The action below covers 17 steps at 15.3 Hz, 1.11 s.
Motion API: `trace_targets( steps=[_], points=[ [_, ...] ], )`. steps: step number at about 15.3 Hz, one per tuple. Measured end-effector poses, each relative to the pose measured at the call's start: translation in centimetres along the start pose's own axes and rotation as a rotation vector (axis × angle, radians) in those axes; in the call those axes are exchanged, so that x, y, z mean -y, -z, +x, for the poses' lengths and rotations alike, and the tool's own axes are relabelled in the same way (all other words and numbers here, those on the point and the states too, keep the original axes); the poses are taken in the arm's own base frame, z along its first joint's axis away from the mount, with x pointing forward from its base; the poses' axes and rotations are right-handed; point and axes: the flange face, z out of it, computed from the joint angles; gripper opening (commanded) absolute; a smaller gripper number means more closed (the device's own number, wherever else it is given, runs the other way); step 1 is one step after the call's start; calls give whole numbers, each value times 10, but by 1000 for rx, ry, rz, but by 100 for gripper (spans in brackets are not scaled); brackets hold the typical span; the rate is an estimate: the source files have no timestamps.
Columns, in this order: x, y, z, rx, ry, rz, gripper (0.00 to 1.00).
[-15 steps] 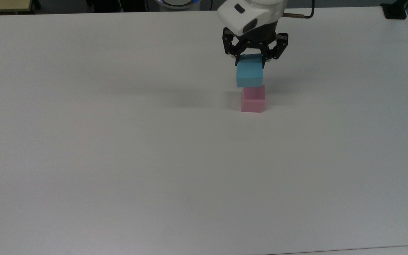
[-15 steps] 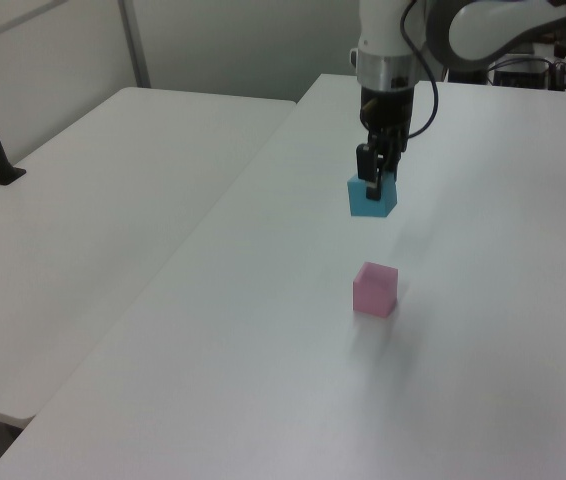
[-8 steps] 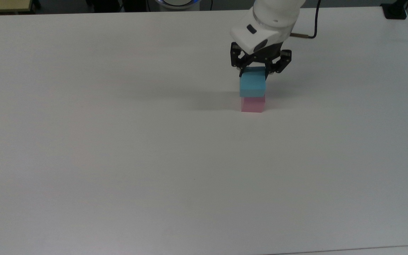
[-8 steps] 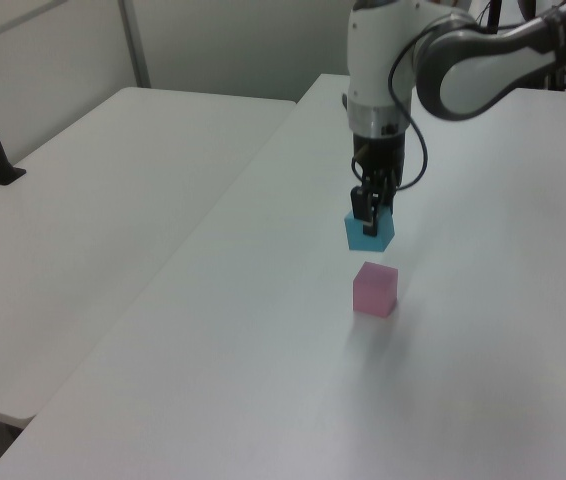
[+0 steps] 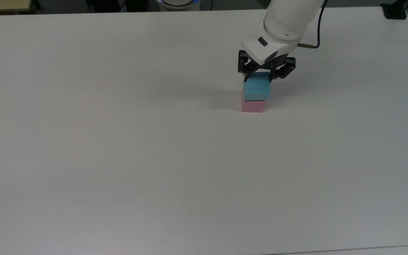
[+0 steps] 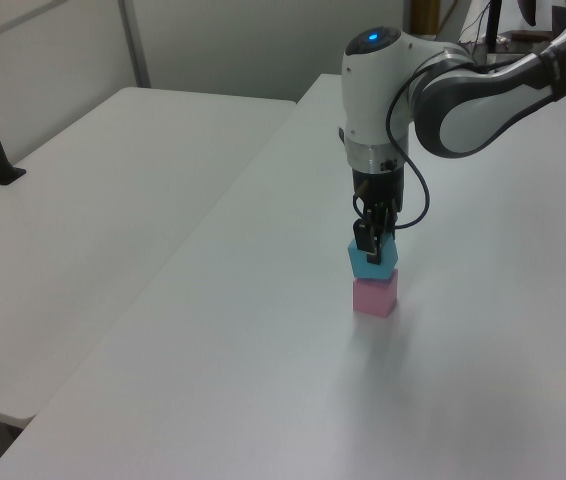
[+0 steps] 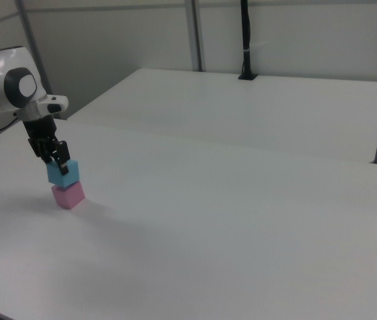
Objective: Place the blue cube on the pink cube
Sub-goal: 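Lower the light-blue cube onto the pink cube's top, then open the gripper and raise it away from the cubes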
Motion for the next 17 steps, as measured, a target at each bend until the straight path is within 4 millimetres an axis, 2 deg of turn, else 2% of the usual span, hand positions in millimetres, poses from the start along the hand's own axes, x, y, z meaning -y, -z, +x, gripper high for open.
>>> trace_targets(
  steps=[6,9,10,11,13,14,15,17],
  points=[
    [8,-8,-3,-11,-10,-42,100],
    [1,-3,2,-21,-31,-39,100],
    [-18,7,8,-21,-62,-42,100],
    [-45,23,16,-16,-103,-43,100],
    [-120,67,23,10,-139,-46,100],
    [-147,84,22,12,-136,-41,100],
    [-182,110,17,5,-134,-28,100],
    [-227,144,4,-9,-117,0,100]
  ],
)
